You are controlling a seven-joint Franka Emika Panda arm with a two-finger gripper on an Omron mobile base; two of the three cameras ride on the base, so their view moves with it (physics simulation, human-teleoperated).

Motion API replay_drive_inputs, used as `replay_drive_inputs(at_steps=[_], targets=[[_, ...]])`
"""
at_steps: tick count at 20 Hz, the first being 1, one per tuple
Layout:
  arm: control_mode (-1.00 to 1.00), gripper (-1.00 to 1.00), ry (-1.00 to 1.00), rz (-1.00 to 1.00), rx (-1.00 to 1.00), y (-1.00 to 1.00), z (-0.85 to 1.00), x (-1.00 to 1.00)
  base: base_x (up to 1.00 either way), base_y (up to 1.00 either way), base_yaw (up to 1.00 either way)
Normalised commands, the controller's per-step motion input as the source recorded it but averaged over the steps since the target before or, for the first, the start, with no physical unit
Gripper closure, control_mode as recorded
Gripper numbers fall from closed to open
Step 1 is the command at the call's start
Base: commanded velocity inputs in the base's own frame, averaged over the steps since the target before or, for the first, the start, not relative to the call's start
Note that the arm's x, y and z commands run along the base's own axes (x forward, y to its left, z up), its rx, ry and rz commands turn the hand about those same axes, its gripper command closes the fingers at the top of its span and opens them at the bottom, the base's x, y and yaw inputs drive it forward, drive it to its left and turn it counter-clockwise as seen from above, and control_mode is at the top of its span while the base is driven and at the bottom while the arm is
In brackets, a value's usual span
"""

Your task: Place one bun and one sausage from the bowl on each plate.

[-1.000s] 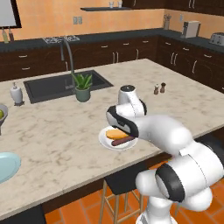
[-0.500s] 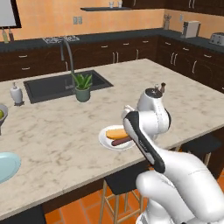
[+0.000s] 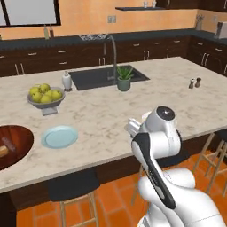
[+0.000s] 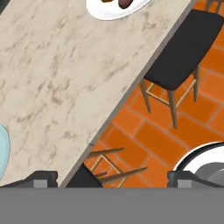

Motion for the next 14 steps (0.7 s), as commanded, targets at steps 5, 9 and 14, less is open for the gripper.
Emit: replay_drive_inputs(at_steps=[5, 9, 14], targets=[[1.00, -1.00, 0.00, 0.00, 0.00, 0.00, 0.00, 0.00, -0.08, 1.00, 0.07], [1.00, -1.00, 0.00, 0.00, 0.00, 0.00, 0.00, 0.00, -0.01, 1.00, 0.00], [1.00, -1.00, 0.00, 0.00, 0.00, 0.00, 0.00, 0.00, 0.17, 1.00, -0.06]])
